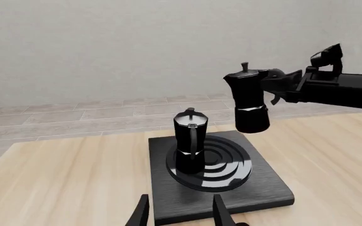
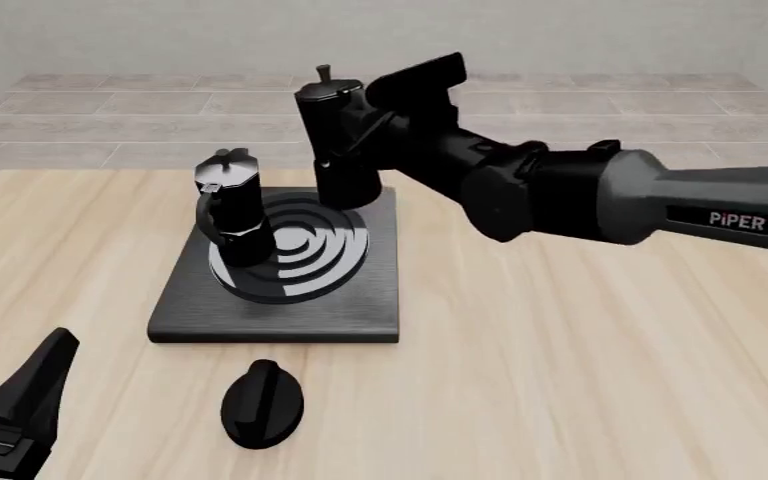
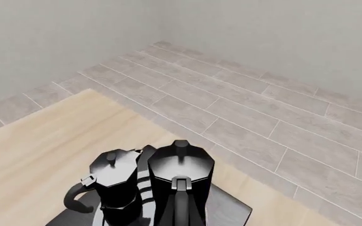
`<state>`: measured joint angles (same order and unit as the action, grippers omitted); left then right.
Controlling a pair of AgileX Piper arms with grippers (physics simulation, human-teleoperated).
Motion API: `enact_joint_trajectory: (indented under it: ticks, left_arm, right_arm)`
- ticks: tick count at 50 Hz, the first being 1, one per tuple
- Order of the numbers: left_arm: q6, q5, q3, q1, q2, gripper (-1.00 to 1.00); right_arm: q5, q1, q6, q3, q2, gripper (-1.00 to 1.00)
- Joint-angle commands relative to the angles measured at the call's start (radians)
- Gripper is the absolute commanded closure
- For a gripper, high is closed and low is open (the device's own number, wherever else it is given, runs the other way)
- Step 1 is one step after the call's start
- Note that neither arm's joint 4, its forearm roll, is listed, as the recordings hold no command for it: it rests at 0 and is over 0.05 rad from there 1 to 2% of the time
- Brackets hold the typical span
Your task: Put both moka pots on the stove.
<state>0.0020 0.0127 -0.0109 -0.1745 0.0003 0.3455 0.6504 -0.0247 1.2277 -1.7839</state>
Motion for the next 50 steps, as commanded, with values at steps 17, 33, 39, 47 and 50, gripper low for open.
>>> enact_joint_trajectory:
  ticks: [17, 33, 39, 47, 50]
  left_arm:
    - [0.000, 0.000, 0.000, 0.000, 0.000, -1.00]
    - [0.000, 0.000, 0.000, 0.000, 0.000, -1.00]
    - [0.000, 0.000, 0.000, 0.000, 0.000, -1.00]
    - [0.000, 0.000, 0.000, 0.000, 0.000, -1.00]
    - [0.000, 0.000, 0.000, 0.000, 0.000, -1.00]
  right_arm:
    - [0.003, 0.002, 0.041, 0.135, -0.112, 1.00]
    - [0.011, 0.014, 0.070, 0.167, -0.169, 1.00]
    - [0.008, 0.020, 0.080, 0.184, -0.192, 1.00]
    - [0.009, 0.025, 0.088, 0.203, -0.216, 1.00]
    - [0.007, 0.025, 0.090, 0.211, -0.223, 1.00]
